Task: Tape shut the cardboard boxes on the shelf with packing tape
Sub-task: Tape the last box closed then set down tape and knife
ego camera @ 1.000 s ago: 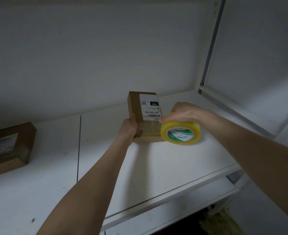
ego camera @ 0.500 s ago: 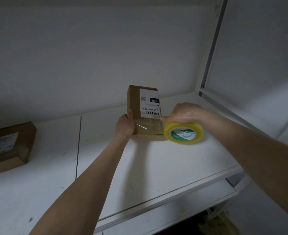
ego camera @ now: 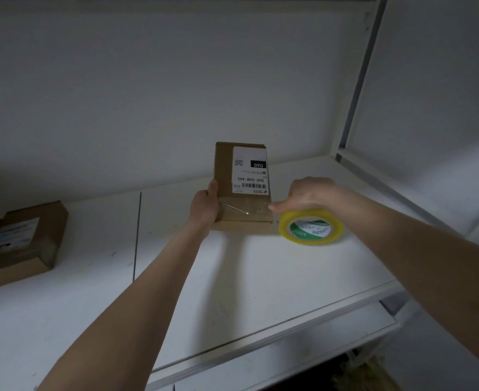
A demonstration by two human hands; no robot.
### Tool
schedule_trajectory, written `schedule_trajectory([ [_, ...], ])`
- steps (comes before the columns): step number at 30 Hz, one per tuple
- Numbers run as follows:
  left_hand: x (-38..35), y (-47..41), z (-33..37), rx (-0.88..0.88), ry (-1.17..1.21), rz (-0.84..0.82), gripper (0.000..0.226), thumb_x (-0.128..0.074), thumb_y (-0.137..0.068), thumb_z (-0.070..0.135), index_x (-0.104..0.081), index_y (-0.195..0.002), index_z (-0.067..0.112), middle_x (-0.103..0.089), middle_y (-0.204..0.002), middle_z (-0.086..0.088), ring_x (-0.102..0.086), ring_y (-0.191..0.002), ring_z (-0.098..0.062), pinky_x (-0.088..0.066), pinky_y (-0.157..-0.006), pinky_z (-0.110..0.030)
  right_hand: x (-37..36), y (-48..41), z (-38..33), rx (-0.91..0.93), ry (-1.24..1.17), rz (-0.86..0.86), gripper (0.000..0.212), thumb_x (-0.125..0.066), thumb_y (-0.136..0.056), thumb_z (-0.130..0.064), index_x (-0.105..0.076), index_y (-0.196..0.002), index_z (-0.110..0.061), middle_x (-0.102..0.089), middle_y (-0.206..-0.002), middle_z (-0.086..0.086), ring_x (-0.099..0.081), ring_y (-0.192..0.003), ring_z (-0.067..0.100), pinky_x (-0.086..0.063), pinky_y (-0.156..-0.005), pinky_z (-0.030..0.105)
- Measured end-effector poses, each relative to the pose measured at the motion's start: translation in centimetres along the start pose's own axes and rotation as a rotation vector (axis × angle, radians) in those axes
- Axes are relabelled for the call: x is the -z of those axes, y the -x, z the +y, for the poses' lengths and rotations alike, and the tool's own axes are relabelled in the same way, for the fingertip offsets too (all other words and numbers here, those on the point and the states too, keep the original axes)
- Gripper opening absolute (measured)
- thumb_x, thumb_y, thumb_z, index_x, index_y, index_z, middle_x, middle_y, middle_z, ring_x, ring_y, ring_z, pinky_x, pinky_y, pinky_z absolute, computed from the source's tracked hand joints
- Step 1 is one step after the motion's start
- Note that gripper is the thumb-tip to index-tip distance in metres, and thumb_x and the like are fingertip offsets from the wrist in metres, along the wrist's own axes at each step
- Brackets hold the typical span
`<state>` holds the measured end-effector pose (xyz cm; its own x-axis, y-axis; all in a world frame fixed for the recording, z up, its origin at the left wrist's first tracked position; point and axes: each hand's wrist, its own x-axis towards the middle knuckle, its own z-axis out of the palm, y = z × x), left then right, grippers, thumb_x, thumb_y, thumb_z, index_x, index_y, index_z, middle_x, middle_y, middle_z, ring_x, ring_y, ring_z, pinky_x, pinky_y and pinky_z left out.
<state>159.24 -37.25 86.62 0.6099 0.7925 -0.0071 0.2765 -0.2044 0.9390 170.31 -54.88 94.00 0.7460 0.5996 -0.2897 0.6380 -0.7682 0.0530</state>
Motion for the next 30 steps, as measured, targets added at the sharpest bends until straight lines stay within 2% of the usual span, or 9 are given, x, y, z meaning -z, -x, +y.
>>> schedule_trajectory([
  [8,0.1,1.1,-2.0,0.116,0.055,-0.059,0.053,-0.033,-0.101,0.044,-0.064,-0.096,0.001,-0.066,-0.099,-0.015,-0.063,-0.094,-0.030,-0.049,-0.086,-0.038,-1.0,-0.4,-1.6,-0.034,-0.011,-0.148,0.098,-0.051,-0.073,-0.083,-0.048,-0.137,-0.009,-0.053,-0.138,0.008,-0.053,-0.121,0.028,-0.045,-0.096,0.036],
  [13,-0.3,1.4,-4.7,0.162,-0.093,-0.101,0.059,-0.033,-0.101,0.043,-0.063,-0.102,-0.008,-0.065,-0.106,-0.023,-0.062,-0.099,-0.035,-0.045,-0.081,-0.037,-3.3,-0.8,-3.1,-0.059,0.107,-0.150,0.090,-0.055,-0.069,-0.084,-0.052,-0.132,-0.020,-0.058,-0.129,0.002,-0.055,-0.118,0.025,-0.040,-0.087,0.034],
  [16,-0.5,1.5,-5.0,0.118,-0.318,-0.096,0.059,-0.027,-0.103,0.042,-0.061,-0.105,-0.005,-0.062,-0.112,-0.024,-0.059,-0.102,-0.036,-0.041,-0.079,-0.035,-3.5,-1.0,-4.3,-0.053,0.151,-0.126,0.083,-0.060,-0.072,-0.079,-0.051,-0.133,-0.023,-0.059,-0.127,-0.001,-0.056,-0.118,0.023,-0.041,-0.091,0.033],
  [18,-0.3,1.8,-4.8,0.017,-0.544,-0.054,0.050,-0.028,-0.102,0.043,-0.055,-0.120,0.005,-0.052,-0.126,-0.019,-0.054,-0.111,-0.034,-0.043,-0.084,-0.038,-3.4,-1.2,-4.8,-0.056,0.153,-0.118,0.081,-0.061,-0.072,-0.077,-0.052,-0.132,-0.024,-0.059,-0.126,-0.001,-0.056,-0.118,0.023,-0.041,-0.090,0.032],
  [21,-0.2,3.3,-4.8,-0.481,-0.847,0.061,0.053,-0.043,-0.097,0.041,-0.040,-0.141,0.010,-0.039,-0.145,-0.012,-0.039,-0.133,-0.030,-0.046,-0.093,-0.040,-3.5,-1.6,-4.7,-0.082,0.126,-0.127,0.083,-0.063,-0.070,-0.078,-0.052,-0.132,-0.023,-0.059,-0.129,0.000,-0.056,-0.118,0.024,-0.040,-0.088,0.033],
  [23,-0.7,4.9,-5.3,-0.698,-0.843,-0.121,0.065,-0.044,-0.094,0.046,-0.035,-0.145,0.007,-0.035,-0.151,-0.014,-0.035,-0.138,-0.029,-0.039,-0.104,-0.038,-3.5,-1.7,-4.8,-0.091,0.122,-0.122,0.083,-0.063,-0.069,-0.078,-0.053,-0.131,-0.024,-0.059,-0.129,0.000,-0.056,-0.119,0.024,-0.040,-0.089,0.033],
  [26,-0.6,6.3,-6.8,-0.820,-1.058,-0.368,0.066,-0.031,-0.093,0.047,-0.042,-0.142,0.004,-0.043,-0.146,-0.013,-0.046,-0.132,-0.027,-0.036,-0.108,-0.042,-3.6,-1.9,-5.0,-0.101,0.107,-0.123,0.082,-0.064,-0.069,-0.078,-0.054,-0.130,-0.024,-0.059,-0.129,0.000,-0.057,-0.118,0.023,-0.037,-0.085,0.032],
  [28,0.9,6.0,-8.2,-0.867,-1.165,-0.337,0.058,-0.035,-0.088,0.036,-0.055,-0.132,0.004,-0.054,-0.136,-0.013,-0.058,-0.120,-0.026,-0.048,-0.098,-0.044,-3.6,-2.0,-4.9,-0.110,0.086,-0.133,0.080,-0.064,-0.069,-0.078,-0.055,-0.128,-0.023,-0.061,-0.122,0.001,-0.058,-0.115,0.023,-0.037,-0.083,0.031],
  [30,2.6,5.7,-9.8,-0.895,-1.208,-0.248,0.055,-0.036,-0.086,0.026,-0.056,-0.131,0.002,-0.054,-0.136,-0.015,-0.058,-0.120,-0.025,-0.048,-0.096,-0.040,-3.6,-1.9,-4.8,-0.111,0.073,-0.154,0.078,-0.063,-0.070,-0.078,-0.057,-0.124,-0.022,-0.060,-0.110,0.001,-0.059,-0.109,0.023,-0.038,-0.080,0.030],
])
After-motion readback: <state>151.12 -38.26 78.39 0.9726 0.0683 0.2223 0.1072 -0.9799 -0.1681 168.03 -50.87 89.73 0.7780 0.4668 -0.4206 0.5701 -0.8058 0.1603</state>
